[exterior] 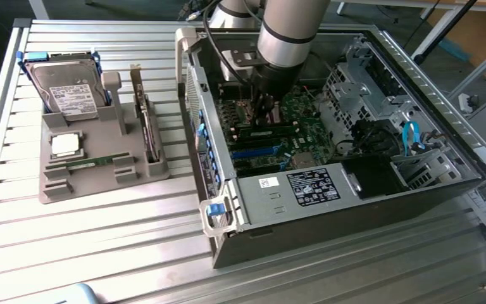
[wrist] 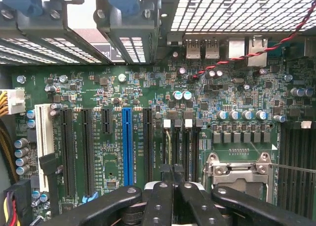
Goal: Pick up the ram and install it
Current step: 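Press down the ram until it locks into place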
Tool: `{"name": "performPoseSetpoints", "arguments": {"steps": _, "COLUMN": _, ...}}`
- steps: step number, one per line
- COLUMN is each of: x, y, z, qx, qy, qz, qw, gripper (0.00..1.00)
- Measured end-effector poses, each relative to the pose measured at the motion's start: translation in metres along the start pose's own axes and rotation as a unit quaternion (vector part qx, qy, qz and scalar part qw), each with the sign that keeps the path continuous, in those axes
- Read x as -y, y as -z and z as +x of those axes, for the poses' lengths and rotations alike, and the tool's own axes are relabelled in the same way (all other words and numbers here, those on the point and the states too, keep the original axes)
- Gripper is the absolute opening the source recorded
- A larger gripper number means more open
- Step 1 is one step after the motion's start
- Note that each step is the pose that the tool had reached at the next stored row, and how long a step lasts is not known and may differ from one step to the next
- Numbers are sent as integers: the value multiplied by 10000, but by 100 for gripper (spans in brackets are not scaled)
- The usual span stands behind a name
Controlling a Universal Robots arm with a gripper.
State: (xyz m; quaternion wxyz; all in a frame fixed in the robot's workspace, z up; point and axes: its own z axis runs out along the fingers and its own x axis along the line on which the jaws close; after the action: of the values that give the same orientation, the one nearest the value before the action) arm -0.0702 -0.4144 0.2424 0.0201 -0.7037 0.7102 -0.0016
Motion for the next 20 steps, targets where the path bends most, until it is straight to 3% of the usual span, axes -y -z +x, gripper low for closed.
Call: {"name": "performPoseSetpoints", "arguments": {"steps": 20, "x": -2, "y": -49, "z": 2, "qx": -2, "qy": 0, "qz": -1, "qw": 10000, "gripper": 10}}
